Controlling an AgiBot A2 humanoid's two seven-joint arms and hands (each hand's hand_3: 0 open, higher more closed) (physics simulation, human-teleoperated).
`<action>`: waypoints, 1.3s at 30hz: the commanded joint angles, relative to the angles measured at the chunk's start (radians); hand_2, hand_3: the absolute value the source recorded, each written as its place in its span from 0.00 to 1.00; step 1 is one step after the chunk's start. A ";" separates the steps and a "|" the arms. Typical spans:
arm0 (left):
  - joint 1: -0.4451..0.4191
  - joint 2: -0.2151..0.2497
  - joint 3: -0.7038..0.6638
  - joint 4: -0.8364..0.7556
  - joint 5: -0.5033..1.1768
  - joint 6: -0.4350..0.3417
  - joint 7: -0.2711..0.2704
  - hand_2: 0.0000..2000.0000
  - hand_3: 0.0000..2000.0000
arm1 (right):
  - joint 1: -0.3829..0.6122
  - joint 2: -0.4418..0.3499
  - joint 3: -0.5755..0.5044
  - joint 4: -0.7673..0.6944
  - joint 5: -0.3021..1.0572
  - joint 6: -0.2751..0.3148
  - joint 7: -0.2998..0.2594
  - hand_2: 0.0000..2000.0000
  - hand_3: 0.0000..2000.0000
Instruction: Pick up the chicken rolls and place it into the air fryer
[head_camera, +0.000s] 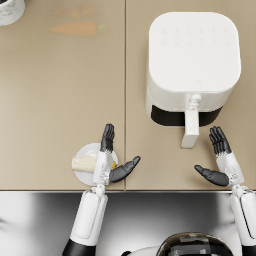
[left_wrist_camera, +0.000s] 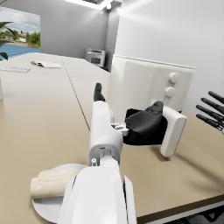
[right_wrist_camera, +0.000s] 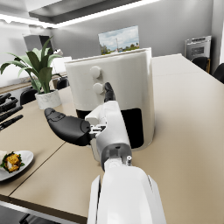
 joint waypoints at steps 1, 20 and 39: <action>0.000 0.000 0.000 0.000 0.000 0.000 0.000 0.00 0.00 | 0.000 0.000 0.000 0.000 0.000 0.000 0.000 0.00 0.00; 0.000 0.000 0.000 0.000 0.000 0.000 0.000 0.00 0.00 | 0.000 0.000 0.000 0.000 0.000 0.000 0.000 0.00 0.00; -0.124 -0.006 -0.200 -0.123 0.000 -0.100 -0.099 0.00 0.00 | -0.002 -0.044 -0.023 0.048 0.000 -0.099 0.100 0.00 0.00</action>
